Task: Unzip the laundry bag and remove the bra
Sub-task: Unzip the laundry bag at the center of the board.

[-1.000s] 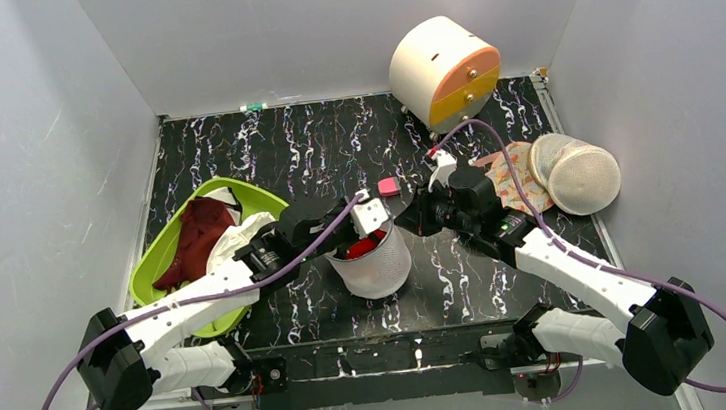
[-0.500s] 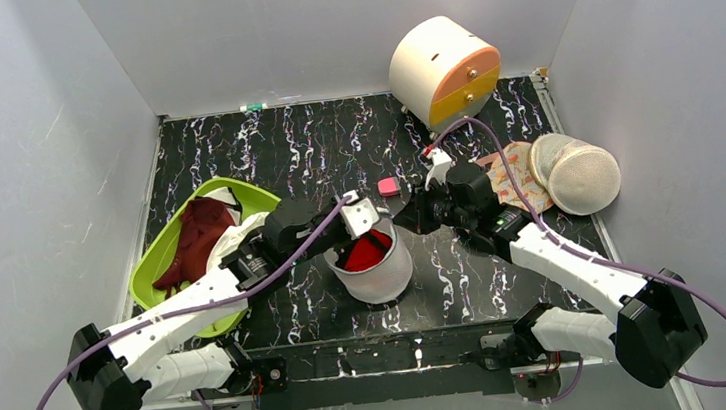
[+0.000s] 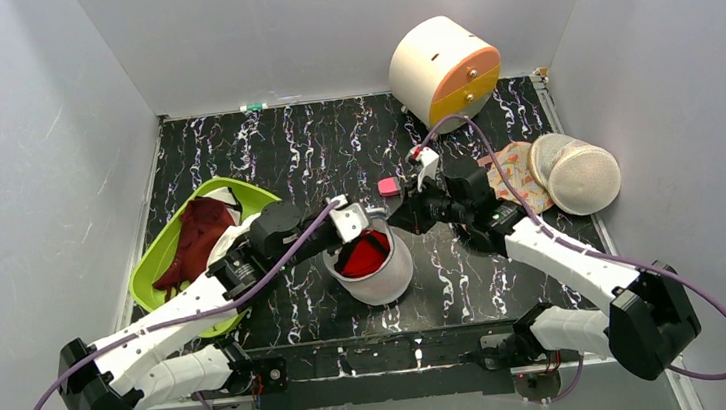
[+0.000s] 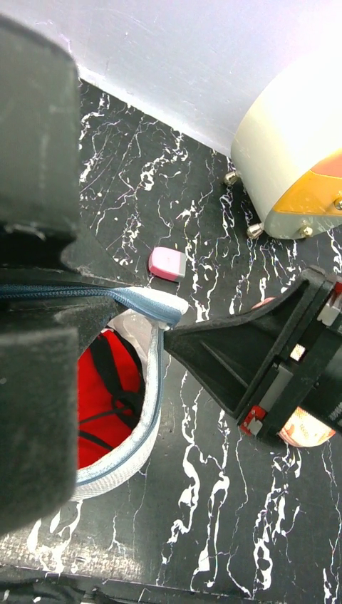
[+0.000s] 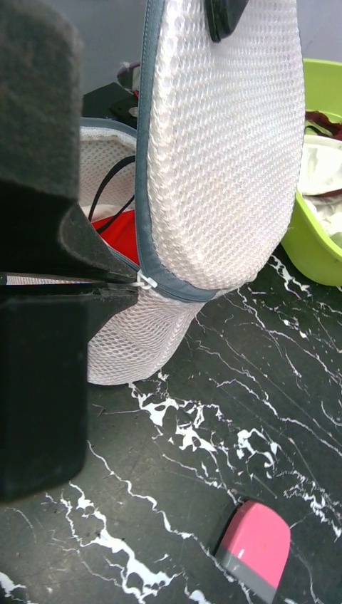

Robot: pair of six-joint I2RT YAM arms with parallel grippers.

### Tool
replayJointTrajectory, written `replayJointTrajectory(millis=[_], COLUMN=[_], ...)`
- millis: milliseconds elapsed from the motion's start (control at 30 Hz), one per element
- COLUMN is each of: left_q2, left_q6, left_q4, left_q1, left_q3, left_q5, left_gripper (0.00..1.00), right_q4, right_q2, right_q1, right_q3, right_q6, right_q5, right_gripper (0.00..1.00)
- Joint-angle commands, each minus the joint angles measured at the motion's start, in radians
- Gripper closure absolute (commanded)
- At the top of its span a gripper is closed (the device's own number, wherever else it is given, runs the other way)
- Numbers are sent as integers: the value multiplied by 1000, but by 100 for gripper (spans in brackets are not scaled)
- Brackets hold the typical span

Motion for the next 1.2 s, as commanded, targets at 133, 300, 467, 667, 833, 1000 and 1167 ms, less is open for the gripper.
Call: replayJointTrajectory(millis=[133,300,467,667,833,1000,1167], left_q2=[-112,-96,-81,-79,-80,-88,-88], left_q6=[53,45,34,11,10,3,-20], left_q4=[80,48,42,50,49,41,69], left_q1=[-2,-2,-3,-3,-3,-4,-5], left_q3=[-34,-13,-5,-2,-3,4,-7], left_q5=[92,149,188,225,235,263,278], left_gripper=[100,100,100,100,100,100,100], right_q4=[30,5,-9,97,99,93,88], right_q2=[50,78,123,96,88,95,115], right_q1=[-22,-26,-25,-25,-25,-25,-25], right_q3=[68,93,123,66,67,92,109], right_q6=[-105,-174,-227,-206,-213,-220,-225], right_q5=[-111,-115,-142,-155,-129,-108,-126], right_gripper=[100,100,100,99,98,98,97])
